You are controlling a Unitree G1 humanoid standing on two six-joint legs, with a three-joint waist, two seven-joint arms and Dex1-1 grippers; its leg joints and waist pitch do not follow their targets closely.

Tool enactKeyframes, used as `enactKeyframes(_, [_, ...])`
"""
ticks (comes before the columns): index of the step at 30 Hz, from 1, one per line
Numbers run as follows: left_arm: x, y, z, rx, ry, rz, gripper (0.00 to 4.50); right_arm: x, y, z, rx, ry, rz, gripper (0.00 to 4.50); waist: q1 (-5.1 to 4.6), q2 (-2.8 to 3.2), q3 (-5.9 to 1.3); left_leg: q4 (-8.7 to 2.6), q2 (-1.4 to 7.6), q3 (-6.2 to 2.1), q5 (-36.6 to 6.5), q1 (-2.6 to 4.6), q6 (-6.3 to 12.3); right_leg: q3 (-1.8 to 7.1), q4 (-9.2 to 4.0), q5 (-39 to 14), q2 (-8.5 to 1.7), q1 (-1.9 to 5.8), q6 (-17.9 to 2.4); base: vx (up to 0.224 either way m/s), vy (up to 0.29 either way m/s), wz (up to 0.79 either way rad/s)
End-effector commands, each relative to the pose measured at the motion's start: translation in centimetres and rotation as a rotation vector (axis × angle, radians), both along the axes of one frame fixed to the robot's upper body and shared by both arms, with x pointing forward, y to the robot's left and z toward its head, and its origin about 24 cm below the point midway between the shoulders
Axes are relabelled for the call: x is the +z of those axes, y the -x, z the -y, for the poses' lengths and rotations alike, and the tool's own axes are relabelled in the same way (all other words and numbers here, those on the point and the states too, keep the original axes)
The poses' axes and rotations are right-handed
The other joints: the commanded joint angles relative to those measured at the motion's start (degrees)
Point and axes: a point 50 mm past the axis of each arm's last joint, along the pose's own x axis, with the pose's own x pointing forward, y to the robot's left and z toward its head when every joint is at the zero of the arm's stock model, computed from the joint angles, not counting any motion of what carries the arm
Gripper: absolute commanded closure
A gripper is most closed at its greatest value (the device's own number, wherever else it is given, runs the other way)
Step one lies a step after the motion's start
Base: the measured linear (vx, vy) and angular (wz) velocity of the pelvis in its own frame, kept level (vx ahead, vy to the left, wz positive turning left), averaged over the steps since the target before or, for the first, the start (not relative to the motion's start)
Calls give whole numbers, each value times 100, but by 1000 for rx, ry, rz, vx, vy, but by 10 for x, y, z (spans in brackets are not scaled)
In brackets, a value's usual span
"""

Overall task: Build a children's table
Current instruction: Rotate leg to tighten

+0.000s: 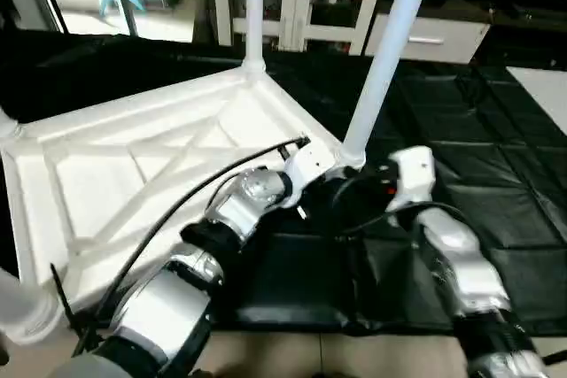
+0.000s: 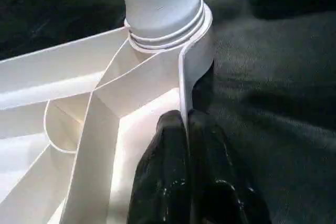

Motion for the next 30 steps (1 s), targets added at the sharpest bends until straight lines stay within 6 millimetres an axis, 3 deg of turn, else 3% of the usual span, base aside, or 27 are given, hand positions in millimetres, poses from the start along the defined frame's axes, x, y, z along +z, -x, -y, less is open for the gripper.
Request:
enactKeyframes(1, [15, 1, 16, -100, 45, 87, 450, 4, 2, 5, -10, 11, 5, 79, 15, -88, -377, -384, 140, -48, -1006, 72, 555, 221, -426, -1389, -277, 302, -1056, 0, 0, 0])
enactKeyframes(2, [16, 4, 21, -144, 46, 111, 450, 1, 8, 11, -31, 22, -5, 66, 16, -54, -373, -395, 141, -59, -1059, 71, 516, 220, -426, -1481, -280, 304, -1043, 0, 0, 0])
enactKeyframes(3, [17, 5, 25, -171, 48, 126, 450, -2, 12, 15, -46, 31, -12, 66, 42, -65, -366, -397, 148, -50, -1190, 99, 463, 222, -468, -1658, -275, 273, -969, 0, 0, 0])
enactKeyframes(4, [18, 6, 29, -183, 52, 137, 450, -4, 16, 18, -52, 37, -21, 54, 64, -4, -358, -410, 152, -57, -1302, 119, 385, 230, -476, -1750, -278, 254, -948, 0, 0, 0])
enactKeyframes(8, [29, 5, 40, -152, 127, 208, 450, -6, 24, 16, -52, 47, -35, 54, 73, -43, -358, -422, 151, -62, -1443, 115, 328, 229, -489, -1813, -269, 268, -890, 0, 0, 0])
enactKeyframes(10, [31, 3, 40, -140, 152, 200, 393, -6, 25, 13, -52, 49, -37, 52, 81, -49, -359, -422, 149, -70, -1337, 85, 356, 235, -475, -1765, -283, 285, -869, 0, 0, 0])
enactKeyframes(13, [32, 0, 36, -117, 176, 178, 386, -6, 26, 10, -44, 57, -44, 52, 111, -58, -376, -410, 163, -73, -1180, 78, 402, 230, -452, -1558, -306, 296, -969, 0, 0, 0])
enactKeyframes(14, [32, 0, 36, -116, 176, 178, 356, -6, 26, 10, -43, 58, -44, 52, 117, -49, -368, -414, 171, -80, -1128, 66, 399, 225, -425, -1411, -302, 303, -1007, 0, 0, 0])
enactKeyframes(22, [29, -2, 0, -75, 252, 27, 305, -4, 25, 9, -31, 55, -45, 52, 26, -125, -378, -382, 156, -65, -765, 32, 589, 227, -340, -1064, -317, 350, -1215, 0, 0, 0])
enactKeyframes(23, [30, -1, -4, -81, 269, 13, 280, -3, 25, 9, -28, 52, -46, 52, 12, -93, -366, -384, 160, -52, -823, 48, 587, 230, -358, -1138, -294, 315, -1231, 0, 0, 0])
enactKeyframes(24, [30, -1, -4, -81, 269, 13, 280, -3, 25, 9, -28, 52, -46, 52, 15, -87, -363, -388, 175, -59, -852, 59, 568, 230, -354, -1152, -303, 317, -1254, 0, 0, 0])
enactKeyframes(25, [33, 8, -17, -129, 264, -35, 268, -2, 26, 5, 25, 41, -46, 52, 20, -101, -361, -393, 181, -55, -916, 68, 520, 227, -351, -1207, -300, 314, -1257, 0, 0, 0])
enactKeyframes(26, [33, 8, -18, -131, 263, -36, 264, -2, 26, 5, 27, 40, -45, 52, 20, -92, -339, -418, 217, -68, -888, 33, 519, 238, -328, -1164, -321, 336, -1305, 0, 0, 0])
enactKeyframes(27, [34, 22, -32, -202, 224, -90, 261, 0, 28, 2, 96, 29, -41, 52, 21, -54, -352, -420, 239, -64, -958, 93, 456, 239, -307, -1173, -314, 310, -1324, 0, 0, 0])
enactKeyframes(28, [34, 22, -32, -202, 224, -90, 251, 0, 28, 2, 96, 29, -41, 52, 18, -42, -331, -438, 244, -73, -976, 68, 437, 243, -322, -1223, -313, 308, -1303, 0, 0, 0])
enactKeyframes(30, [38, 46, -51, -303, 165, -186, 224, 8, 32, -2, 200, 4, -26, 52, 0, -15, -328, -461, 252, -62, -1036, 97, 277, 247, -281, -1158, -280, 295, -1270, 0, 0, 0])
